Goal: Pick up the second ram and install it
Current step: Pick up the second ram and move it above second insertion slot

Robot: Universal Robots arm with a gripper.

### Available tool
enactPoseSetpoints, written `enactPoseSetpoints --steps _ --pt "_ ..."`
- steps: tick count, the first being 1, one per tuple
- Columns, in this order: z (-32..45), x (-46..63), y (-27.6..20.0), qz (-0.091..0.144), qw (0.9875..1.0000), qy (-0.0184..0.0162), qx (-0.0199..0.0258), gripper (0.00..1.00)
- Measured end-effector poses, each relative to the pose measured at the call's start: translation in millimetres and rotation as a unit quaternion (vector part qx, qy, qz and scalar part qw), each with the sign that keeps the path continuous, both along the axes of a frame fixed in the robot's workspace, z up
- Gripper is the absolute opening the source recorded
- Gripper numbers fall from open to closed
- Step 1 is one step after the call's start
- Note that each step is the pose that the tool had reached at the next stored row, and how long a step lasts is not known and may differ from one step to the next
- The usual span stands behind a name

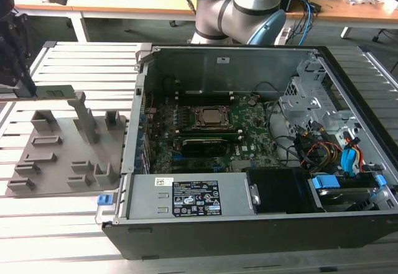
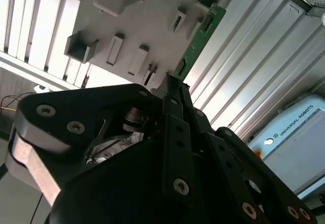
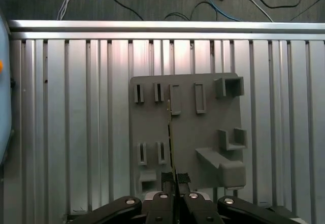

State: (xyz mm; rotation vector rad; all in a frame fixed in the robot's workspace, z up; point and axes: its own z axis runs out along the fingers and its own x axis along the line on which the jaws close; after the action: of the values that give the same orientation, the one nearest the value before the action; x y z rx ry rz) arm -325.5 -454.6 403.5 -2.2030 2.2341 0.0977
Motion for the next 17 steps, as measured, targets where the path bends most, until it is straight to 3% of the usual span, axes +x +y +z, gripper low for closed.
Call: enactPoseSetpoints --steps 17 --pt "0.0 59.5 0.0 0.0 1.0 0.0 -0.0003 0.14"
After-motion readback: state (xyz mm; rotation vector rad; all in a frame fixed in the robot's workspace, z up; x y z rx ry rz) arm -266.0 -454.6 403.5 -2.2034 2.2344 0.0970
